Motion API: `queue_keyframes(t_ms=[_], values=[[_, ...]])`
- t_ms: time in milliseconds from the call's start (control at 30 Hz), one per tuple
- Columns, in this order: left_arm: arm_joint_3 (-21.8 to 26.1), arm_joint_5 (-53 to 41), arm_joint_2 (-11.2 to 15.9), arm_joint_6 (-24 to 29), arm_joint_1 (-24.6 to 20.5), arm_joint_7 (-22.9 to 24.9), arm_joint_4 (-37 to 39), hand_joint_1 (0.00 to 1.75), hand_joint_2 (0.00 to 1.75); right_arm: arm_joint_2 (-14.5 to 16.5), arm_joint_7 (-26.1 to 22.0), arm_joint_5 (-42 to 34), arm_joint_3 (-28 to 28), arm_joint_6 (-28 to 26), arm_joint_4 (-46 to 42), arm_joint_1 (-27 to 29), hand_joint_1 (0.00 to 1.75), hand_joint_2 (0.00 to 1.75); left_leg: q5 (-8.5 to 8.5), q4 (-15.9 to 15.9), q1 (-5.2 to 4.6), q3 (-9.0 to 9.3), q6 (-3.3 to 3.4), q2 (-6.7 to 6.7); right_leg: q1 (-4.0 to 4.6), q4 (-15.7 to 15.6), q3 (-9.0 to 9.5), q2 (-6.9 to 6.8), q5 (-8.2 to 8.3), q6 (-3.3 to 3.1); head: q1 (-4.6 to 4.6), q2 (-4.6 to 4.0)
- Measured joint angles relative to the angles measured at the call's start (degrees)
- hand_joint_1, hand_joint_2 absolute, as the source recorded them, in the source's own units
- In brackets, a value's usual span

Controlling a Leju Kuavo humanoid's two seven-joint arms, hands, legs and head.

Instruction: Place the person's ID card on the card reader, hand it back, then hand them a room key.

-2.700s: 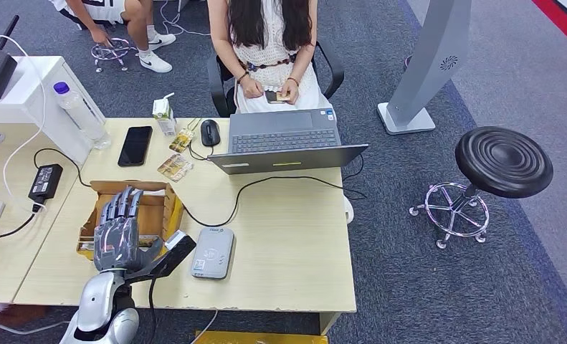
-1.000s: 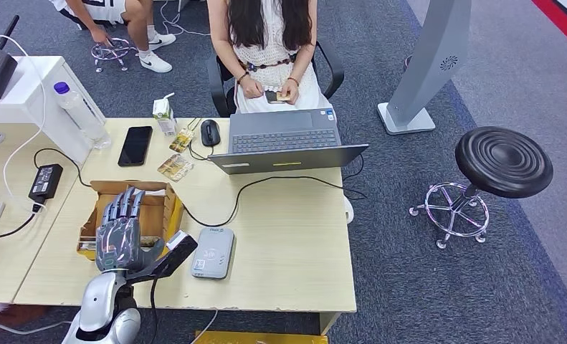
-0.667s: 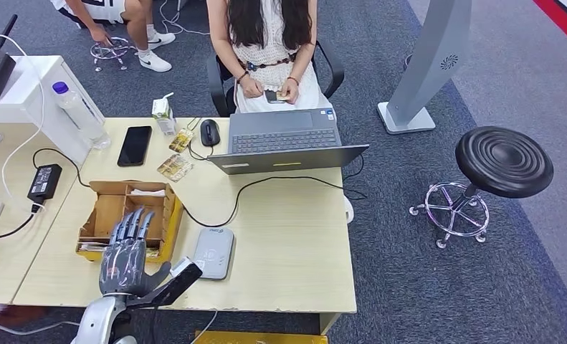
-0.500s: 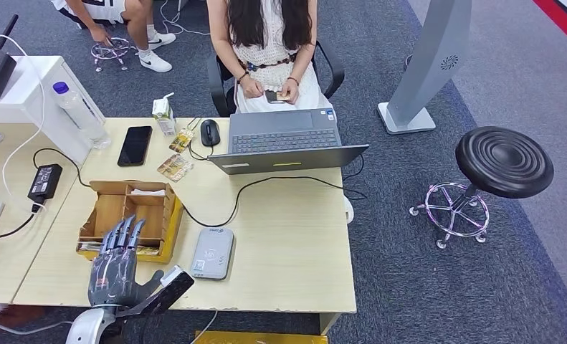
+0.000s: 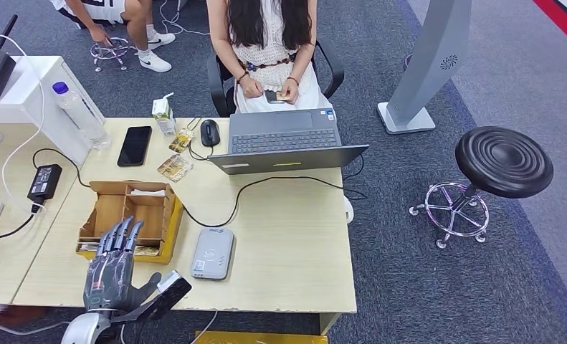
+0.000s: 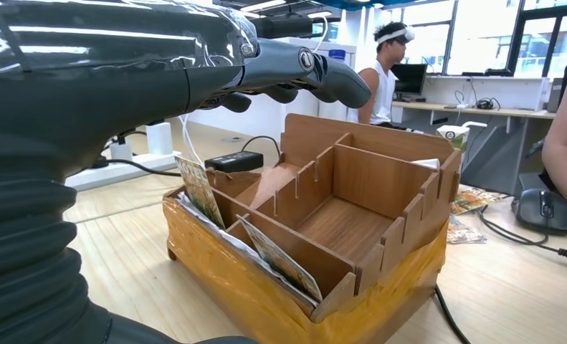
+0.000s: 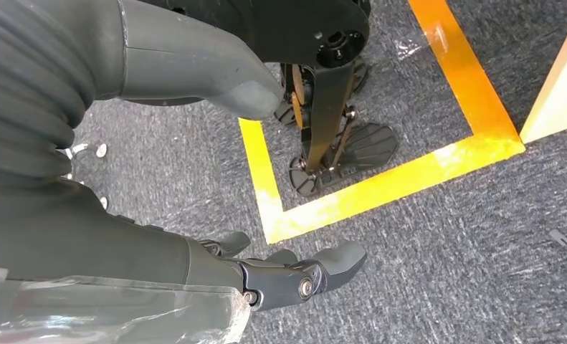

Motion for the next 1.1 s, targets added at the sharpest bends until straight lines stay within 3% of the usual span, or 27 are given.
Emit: queue_keyframes(t_ms=[433,633,767,900,1100], values=[[-0.56,0.02,0.14,0.75,0.76,0.05,-0.81,0.0,1.75,0.1,-0.1,0.22,0.0,0.06,0.0,0.01,0.0,1.75,0.0,0.0,0.0,0.0,0.0,-0.02,0.0,0.0,0.0,-0.02,0.0,0.0,0.01,0.0],[-1.49,-0.11,0.08,-0.14,0.14,2.42,-1.04,0.0,1.75,0.1,0.01,0.78,0.01,0.59,-0.23,0.1,0.0,1.75,0.0,0.0,0.0,0.02,0.0,-0.01,0.0,0.0,-0.01,-0.02,0.0,0.0,0.01,0.0],[-0.78,0.15,0.37,-3.28,-3.34,4.75,1.27,0.0,1.75,0.1,0.4,2.16,0.09,0.9,-0.33,0.1,0.0,1.75,0.04,0.01,0.01,0.0,0.01,-0.12,0.0,0.0,0.01,-0.14,0.01,-0.01,0.01,0.0],[1.4,0.03,0.6,-3.85,-7.66,3.17,6.05,0.0,1.75,0.1,0.67,2.85,0.2,0.94,-0.33,0.09,0.0,1.75,0.09,0.0,0.02,0.02,-0.01,-0.11,0.01,0.01,0.03,-0.14,0.05,-0.05,-0.01,0.0],[2.49,-0.74,0.45,-3.75,-9.22,2.29,8.39,0.0,1.75,0.1,0.69,3.18,0.2,0.96,-0.33,0.12,0.0,1.75,0.09,0.01,-0.01,0.01,0.0,-0.12,0.01,0.0,0.03,-0.14,0.05,-0.04,0.01,0.0]])
